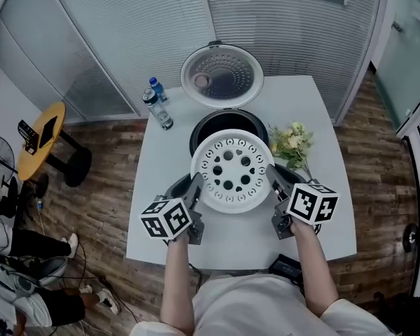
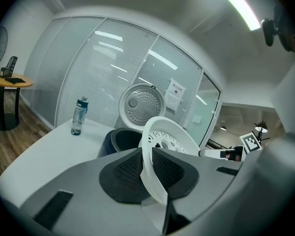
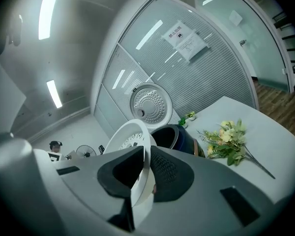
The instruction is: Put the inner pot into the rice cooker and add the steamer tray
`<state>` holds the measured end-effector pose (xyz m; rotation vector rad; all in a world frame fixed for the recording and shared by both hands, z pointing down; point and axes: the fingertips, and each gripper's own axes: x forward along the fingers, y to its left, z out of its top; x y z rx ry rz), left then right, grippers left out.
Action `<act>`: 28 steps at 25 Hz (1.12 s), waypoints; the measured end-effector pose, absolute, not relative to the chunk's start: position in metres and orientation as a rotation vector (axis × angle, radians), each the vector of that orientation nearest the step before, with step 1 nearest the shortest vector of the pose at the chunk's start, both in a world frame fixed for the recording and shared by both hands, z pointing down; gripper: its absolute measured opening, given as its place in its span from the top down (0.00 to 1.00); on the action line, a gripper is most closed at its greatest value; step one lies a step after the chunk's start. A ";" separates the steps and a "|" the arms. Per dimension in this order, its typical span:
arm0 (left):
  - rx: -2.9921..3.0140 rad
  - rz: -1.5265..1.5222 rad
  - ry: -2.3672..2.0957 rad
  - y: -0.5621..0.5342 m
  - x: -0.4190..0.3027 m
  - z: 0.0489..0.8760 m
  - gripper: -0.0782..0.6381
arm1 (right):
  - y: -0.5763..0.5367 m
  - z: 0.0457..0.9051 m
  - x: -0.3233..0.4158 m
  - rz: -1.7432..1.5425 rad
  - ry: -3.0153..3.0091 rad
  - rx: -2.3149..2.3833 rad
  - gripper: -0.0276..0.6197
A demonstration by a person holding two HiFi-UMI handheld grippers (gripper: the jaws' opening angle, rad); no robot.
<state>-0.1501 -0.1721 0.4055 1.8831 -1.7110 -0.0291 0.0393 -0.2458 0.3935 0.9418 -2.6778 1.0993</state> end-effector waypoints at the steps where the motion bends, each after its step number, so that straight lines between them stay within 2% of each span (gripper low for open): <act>1: 1.885 -0.037 -1.711 -0.173 -0.153 0.406 0.81 | -0.246 0.393 0.037 1.085 -2.679 0.943 0.87; 28: 1.948 -0.113 -1.657 -0.191 -0.161 0.416 0.81 | -0.256 0.398 0.029 0.972 -2.718 0.973 0.87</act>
